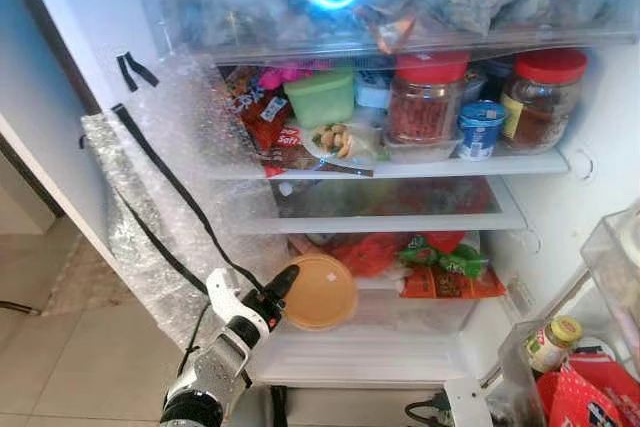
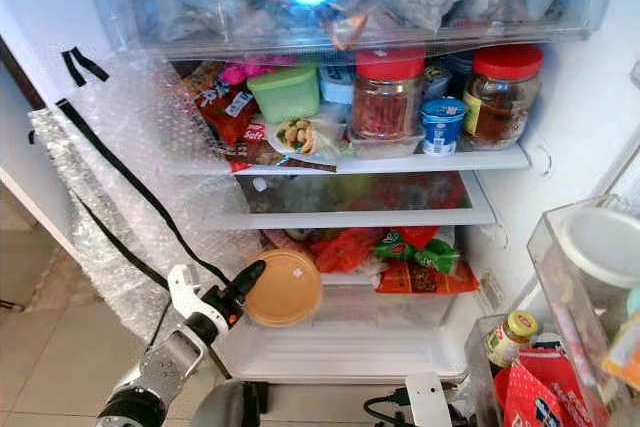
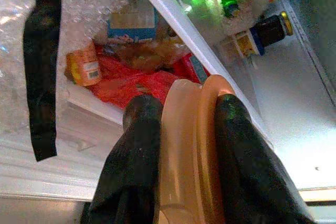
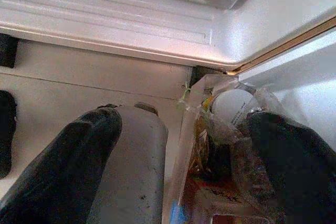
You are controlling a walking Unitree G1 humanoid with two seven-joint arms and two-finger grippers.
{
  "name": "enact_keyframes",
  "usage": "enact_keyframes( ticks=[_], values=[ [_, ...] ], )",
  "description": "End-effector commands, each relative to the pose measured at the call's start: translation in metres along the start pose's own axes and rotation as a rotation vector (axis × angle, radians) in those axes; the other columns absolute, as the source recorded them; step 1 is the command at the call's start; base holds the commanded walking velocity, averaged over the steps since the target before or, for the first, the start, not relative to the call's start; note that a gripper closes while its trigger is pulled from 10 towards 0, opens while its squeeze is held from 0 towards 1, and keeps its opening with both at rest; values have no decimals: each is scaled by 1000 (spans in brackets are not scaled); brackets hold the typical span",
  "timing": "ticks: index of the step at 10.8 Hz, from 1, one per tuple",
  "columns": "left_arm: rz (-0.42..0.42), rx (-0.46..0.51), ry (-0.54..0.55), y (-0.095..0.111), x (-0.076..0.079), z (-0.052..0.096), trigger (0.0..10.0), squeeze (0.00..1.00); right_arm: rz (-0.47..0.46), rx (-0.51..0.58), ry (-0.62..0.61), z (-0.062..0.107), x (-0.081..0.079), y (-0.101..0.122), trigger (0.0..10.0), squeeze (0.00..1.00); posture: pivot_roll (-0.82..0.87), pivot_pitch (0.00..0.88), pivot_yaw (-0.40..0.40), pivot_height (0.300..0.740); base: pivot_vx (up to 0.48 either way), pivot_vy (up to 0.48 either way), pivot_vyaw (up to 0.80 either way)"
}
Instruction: Restocking fridge
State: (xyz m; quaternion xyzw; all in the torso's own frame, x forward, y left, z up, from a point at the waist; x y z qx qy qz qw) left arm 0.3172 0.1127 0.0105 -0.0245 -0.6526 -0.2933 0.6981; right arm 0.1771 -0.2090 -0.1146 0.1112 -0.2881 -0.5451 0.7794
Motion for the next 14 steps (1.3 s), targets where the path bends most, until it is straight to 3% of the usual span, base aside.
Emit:
enact_keyframes(
  ticks=[1, 4, 10, 14],
  values=[
    [13, -3, -20, 2, 5, -4, 10000, 0, -5, -24, 17, 1, -5, -6, 10000, 0, -92, 0, 77, 635, 0, 0, 0],
    [15, 2, -53, 5, 15, -12, 10000, 0, -5, -22, 16, 1, -5, -6, 10000, 0, -95, 0, 78, 635, 0, 0, 0],
    [25, -4, -73, 5, 18, -14, 10000, 0, -1, -21, 19, 1, -5, -6, 10000, 0, -90, 0, 79, 635, 0, 0, 0],
    [23, -10, -98, 5, 24, -17, 10000, 0, 1, -22, 19, 1, -5, -5, 10000, 0, -88, 0, 77, 635, 270, 0, 0]
  ],
)
Point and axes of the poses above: a point about 5 cm out from each wrist's last joint towards the gripper, its own z axis pointing back from the gripper into the wrist, its own y axis along the axis of the wrist's last joint, x = y × z, the point moved 3 cm from there along -z, pointing out of the wrist towards the gripper, and after that the axes turned 12 degrees about z, right-handed, at the moved point
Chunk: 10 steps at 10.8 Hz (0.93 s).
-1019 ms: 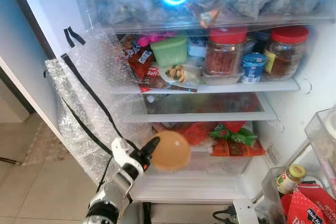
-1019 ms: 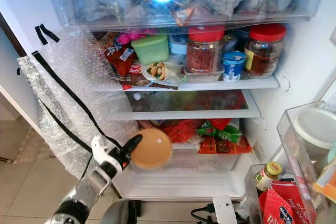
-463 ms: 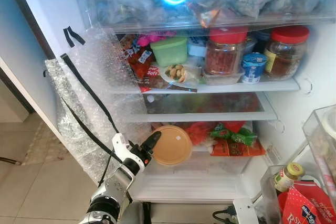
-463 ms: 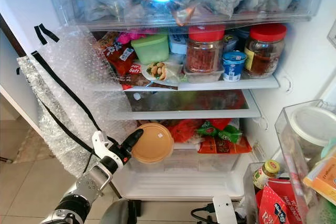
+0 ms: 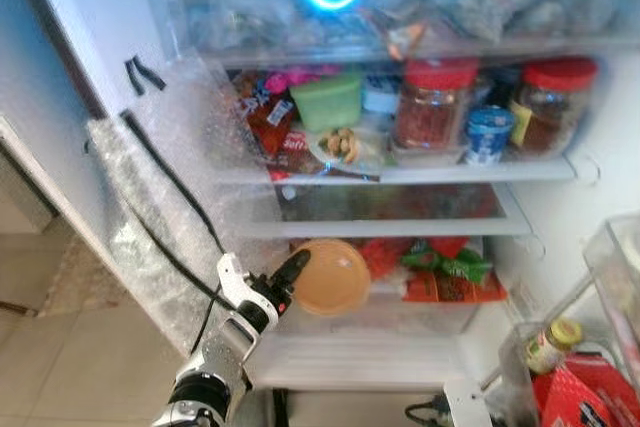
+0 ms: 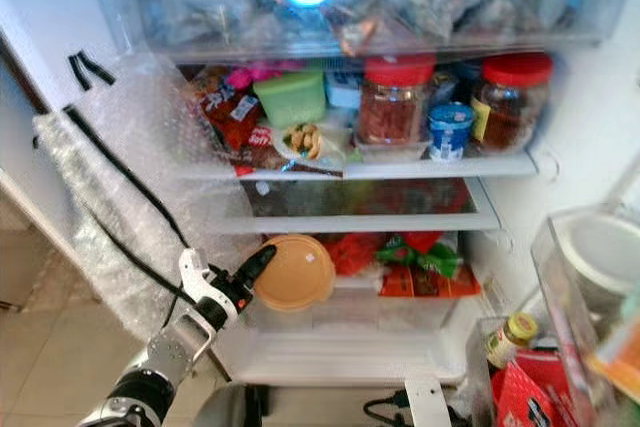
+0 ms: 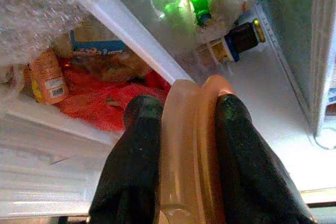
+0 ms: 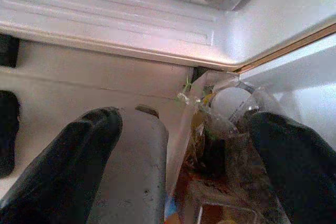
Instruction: Restocking fridge
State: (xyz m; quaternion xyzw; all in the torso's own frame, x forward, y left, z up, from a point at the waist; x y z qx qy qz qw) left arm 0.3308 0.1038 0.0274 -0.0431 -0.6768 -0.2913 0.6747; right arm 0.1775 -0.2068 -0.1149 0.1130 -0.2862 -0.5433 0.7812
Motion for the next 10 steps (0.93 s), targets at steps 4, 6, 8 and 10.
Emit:
enact_keyframes(
  ticks=[4, 6, 8, 10],
  values=[
    [6, -9, -41, 0, 9, -6, 10000, 0, -1, -23, 14, 1, -3, -6, 10000, 0, -87, 0, 76, 635, 278, 0, 0],
    [9, -10, -49, 0, 11, -7, 10000, 0, -1, -22, 14, 1, -3, -6, 10000, 0, -87, 0, 76, 635, 285, 0, 0],
    [8, -13, -53, 0, 12, -8, 10000, 0, 1, -23, 17, 1, -3, -6, 10000, 0, -86, 0, 76, 635, 278, 0, 0],
    [10, -7, -62, 0, 14, -10, 10000, 0, 1, -23, 20, 1, -3, -7, 10000, 0, -84, 0, 73, 635, 135, 0, 0]
  ],
)
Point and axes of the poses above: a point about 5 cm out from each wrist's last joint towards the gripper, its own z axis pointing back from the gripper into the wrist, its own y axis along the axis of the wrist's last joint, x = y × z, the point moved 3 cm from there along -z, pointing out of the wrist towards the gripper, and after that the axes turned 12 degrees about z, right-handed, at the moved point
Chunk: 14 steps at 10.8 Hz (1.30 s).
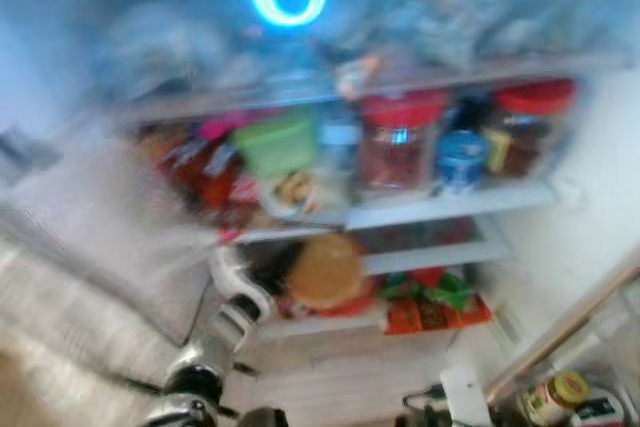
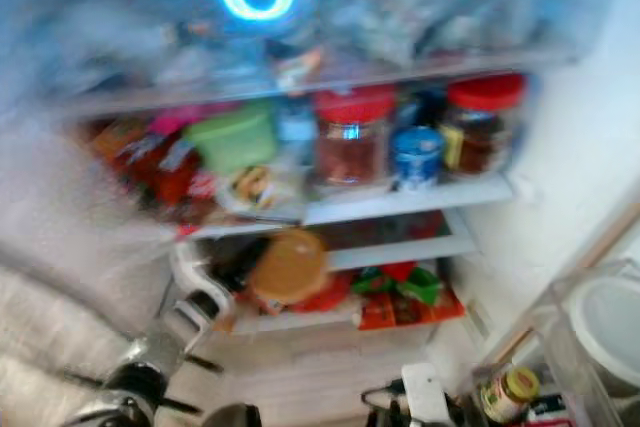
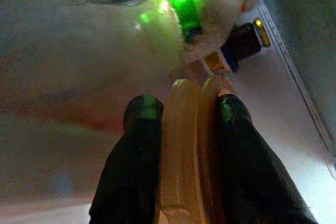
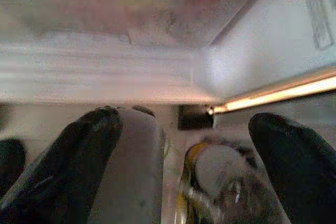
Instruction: Restocking fridge
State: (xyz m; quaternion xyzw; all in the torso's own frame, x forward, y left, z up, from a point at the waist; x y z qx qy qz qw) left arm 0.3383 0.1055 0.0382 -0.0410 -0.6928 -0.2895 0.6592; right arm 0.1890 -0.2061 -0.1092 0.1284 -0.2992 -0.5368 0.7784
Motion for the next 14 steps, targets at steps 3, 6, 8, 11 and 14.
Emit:
enact_keyframes(
  ticks=[3, 6, 8, 11, 14],
  values=[
    [7, 37, 8, -2, 10, -16, 10000, 0, 5, -66, 27, 4, -7, -19, 10000, 0, -86, 2, 71, 635, 0, 0, 0],
    [8, 149, 94, 13, 11, -25, 10000, 0, 6, -67, 28, 4, -6, -19, 10000, 0, -91, 0, 70, 635, 0, 0, 0],
    [30, 155, 107, 11, 11, -27, 10000, 0, 5, -66, 26, 4, -6, -19, 10000, 0, -95, 0, 71, 635, 0, 0, 0],
    [29, 174, 128, 13, 14, -32, 10000, 0, 10, -65, 28, 4, -6, -18, 10000, 0, -92, 0, 69, 635, 0, 0, 0],
    [10, 193, 153, 22, 18, -37, 10000, 0, 7, -66, 26, 4, -6, -19, 10000, 0, -97, 0, 71, 635, 0, 0, 0]
  ],
)
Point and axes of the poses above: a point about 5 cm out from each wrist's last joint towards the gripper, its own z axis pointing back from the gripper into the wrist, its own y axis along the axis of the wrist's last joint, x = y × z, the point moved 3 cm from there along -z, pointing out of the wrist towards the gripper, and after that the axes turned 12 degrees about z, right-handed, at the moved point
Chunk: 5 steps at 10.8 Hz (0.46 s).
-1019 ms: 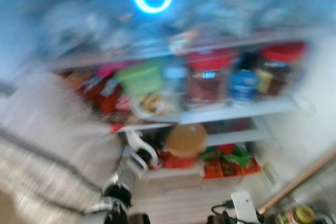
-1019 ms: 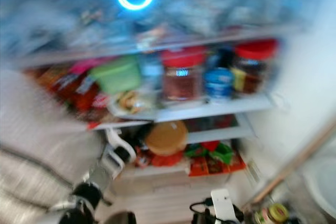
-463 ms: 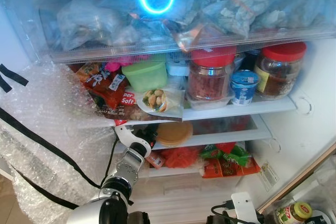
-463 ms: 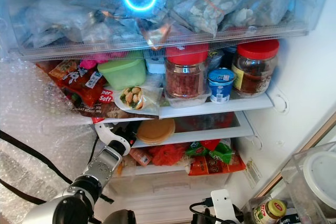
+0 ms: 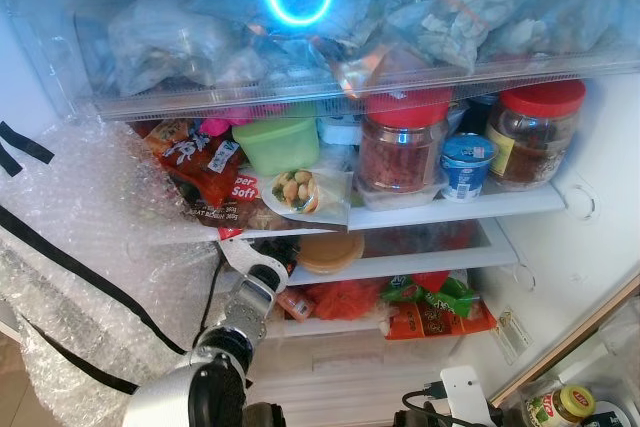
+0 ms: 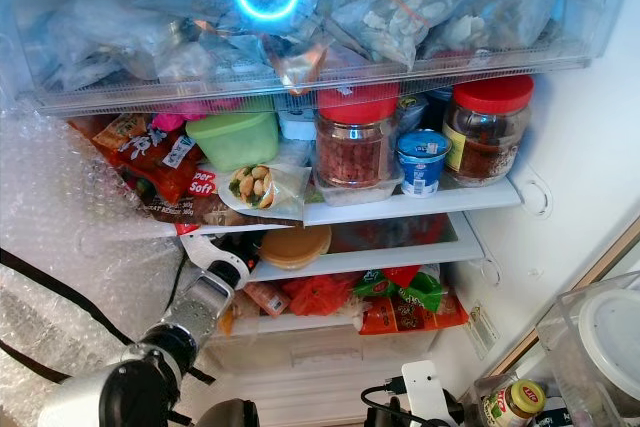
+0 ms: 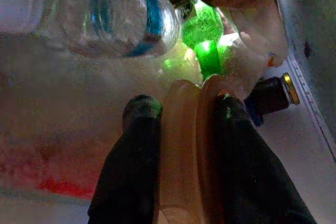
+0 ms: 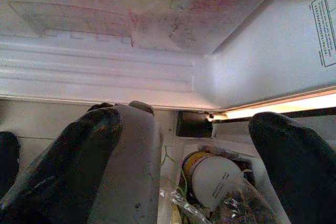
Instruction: Restocking fridge
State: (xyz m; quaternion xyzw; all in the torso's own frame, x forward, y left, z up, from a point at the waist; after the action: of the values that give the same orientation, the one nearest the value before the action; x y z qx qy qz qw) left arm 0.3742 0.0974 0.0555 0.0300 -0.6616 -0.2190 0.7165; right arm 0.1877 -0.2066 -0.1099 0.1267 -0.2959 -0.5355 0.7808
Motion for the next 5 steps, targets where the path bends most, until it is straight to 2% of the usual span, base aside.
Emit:
enact_keyframes(
  ticks=[1, 3, 5],
  values=[
    [-19, 20, -4, 8, 5, -4, 10000, 0, 2, -61, 21, 4, -6, -18, 10000, 0, -97, 0, 71, 635, 0, 0, 0],
    [-21, 28, 7, 9, 6, -5, 10000, 1000, 3, -62, 22, 4, -6, -18, 10000, 0, -98, 2, 72, 635, 0, 0, 0],
    [-12, 40, 12, 10, 7, -6, 10000, 1000, 2, -62, 23, 4, -7, -19, 10000, 0, -97, 6, 72, 635, 0, 0, 0]
  ],
)
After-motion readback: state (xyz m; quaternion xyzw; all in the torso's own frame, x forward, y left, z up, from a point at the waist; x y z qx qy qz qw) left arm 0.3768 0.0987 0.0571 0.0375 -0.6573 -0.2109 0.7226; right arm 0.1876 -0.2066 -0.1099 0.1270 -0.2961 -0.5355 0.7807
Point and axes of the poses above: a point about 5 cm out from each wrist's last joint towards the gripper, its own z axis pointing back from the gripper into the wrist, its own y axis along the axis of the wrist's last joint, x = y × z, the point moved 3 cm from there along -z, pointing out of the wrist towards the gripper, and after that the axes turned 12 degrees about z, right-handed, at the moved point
